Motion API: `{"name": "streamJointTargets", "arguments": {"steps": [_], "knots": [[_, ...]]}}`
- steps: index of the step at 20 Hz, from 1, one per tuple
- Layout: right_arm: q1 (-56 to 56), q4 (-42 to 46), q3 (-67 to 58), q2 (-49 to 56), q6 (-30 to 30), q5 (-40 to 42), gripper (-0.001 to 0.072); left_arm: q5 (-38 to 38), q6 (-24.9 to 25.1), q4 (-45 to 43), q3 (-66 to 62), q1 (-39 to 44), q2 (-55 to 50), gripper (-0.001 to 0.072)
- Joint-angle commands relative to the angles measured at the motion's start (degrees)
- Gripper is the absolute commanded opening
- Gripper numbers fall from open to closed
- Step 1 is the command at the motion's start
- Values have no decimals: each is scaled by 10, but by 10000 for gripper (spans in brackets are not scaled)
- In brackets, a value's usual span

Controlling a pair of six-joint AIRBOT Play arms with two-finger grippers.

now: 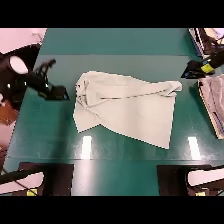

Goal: Fold the shirts.

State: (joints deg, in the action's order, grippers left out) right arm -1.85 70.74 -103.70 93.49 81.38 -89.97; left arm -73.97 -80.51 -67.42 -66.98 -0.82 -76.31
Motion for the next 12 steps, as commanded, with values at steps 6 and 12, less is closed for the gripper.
{"name": "streamJointTargets", "arguments": {"steps": [6,12], "knots": [[-20,-7,175,-149,-9,66,344,144,0,94,232,18,48,508],[-20,-8,213,-176,-9,73,342,214,-32,92,232,71,47,504]]}}
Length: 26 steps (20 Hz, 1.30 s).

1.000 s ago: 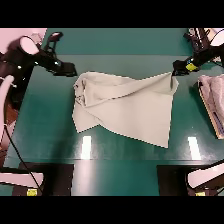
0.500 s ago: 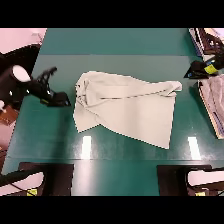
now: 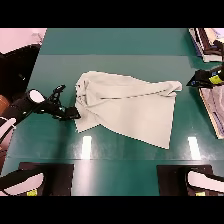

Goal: Fold the shirts.

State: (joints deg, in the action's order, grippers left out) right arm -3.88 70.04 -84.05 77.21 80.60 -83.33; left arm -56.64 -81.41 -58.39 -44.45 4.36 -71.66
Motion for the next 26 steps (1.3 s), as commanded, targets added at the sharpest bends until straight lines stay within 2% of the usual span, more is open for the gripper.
{"name": "streamJointTargets", "arguments": {"steps": [1,12,13,14,15,18,20,23,26], "knots": [[0,-1,17,-14,-1,6,342,41,-26,3,7,20,0,499],[0,-1,17,-14,-1,4,339,21,-26,3,7,20,0,498],[0,-1,17,-14,-1,4,339,22,-26,3,7,20,0,463],[0,0,17,-14,-1,4,339,21,-25,2,7,20,0,202],[0,-1,17,-14,-1,4,339,22,-19,2,7,20,0,31],[0,0,17,-14,-1,3,339,19,-17,-3,5,19,1,28],[0,0,17,-14,-1,2,339,-14,-27,-34,-7,20,15,27],[0,0,17,-14,-1,-9,339,-97,-41,-99,-11,20,108,27],[0,0,17,-14,-1,-7,339,-238,-41,-119,-8,20,208,28]]}}
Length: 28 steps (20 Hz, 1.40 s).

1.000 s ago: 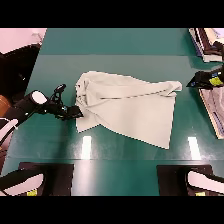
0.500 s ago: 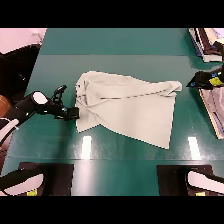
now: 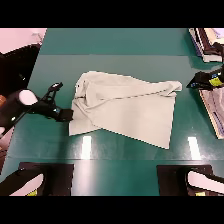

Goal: Fold the shirts.

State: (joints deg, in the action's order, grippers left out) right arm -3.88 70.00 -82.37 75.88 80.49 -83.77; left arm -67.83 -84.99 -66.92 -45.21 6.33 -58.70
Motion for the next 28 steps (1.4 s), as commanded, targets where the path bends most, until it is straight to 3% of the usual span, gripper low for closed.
{"name": "streamJointTargets", "arguments": {"steps": [1,3,5,6,7,11,14,18,21,25,27,28], "knots": [[0,0,0,0,0,-2,339,-166,-5,-31,-1,0,101,27],[0,0,0,0,0,-1,339,-226,-5,-17,-1,0,134,29],[0,0,0,0,0,-2,339,-237,-5,0,-1,0,151,46],[0,0,0,0,0,-2,339,-223,-5,4,-2,0,156,350],[0,0,0,0,0,-2,339,-202,-5,-3,-5,-1,156,591],[0,0,0,0,0,-3,339,-68,-31,-141,-23,-3,151,590],[0,0,0,0,0,-8,339,-45,-50,-162,-23,-73,96,589],[0,0,0,0,0,-14,339,-43,2,-64,-3,-194,-2,590],[0,0,0,0,0,-17,339,-22,47,14,59,-256,-17,589],[0,0,0,0,0,-17,339,16,102,106,127,-269,-17,589],[0,0,0,0,0,-17,339,42,105,137,141,-269,-17,587],[0,0,0,0,0,-17,339,54,105,144,144,-266,-17,509]]}}
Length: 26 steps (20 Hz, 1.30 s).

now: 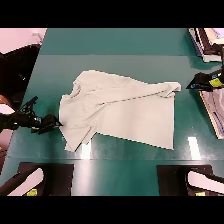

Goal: Fold the shirts.

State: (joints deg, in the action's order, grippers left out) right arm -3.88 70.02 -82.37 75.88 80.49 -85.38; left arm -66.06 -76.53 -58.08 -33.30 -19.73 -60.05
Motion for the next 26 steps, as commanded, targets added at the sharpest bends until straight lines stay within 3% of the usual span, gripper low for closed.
{"name": "streamJointTargets", "arguments": {"steps": [1,7,8,9,11,15,17,22,26], "knots": [[0,0,0,0,0,-2,339,49,20,57,27,3,-3,481],[0,0,0,0,0,-25,339,98,-2,60,27,74,-4,477],[-2,3,0,0,-2,-38,339,95,-12,60,27,72,-4,284],[-8,5,0,0,-7,-52,339,94,-9,60,26,72,-3,41],[-28,5,23,-12,-7,-68,339,64,-10,57,5,72,-2,28],[-100,5,209,-100,-6,-49,343,34,-6,40,-48,72,39,28],[-131,3,327,-144,-6,-39,529,28,-3,43,-63,72,49,28],[-132,-62,547,-196,-6,24,508,25,1,43,-66,72,48,28],[-79,-80,596,-170,5,83,508,25,4,43,-66,72,48,29]]}}
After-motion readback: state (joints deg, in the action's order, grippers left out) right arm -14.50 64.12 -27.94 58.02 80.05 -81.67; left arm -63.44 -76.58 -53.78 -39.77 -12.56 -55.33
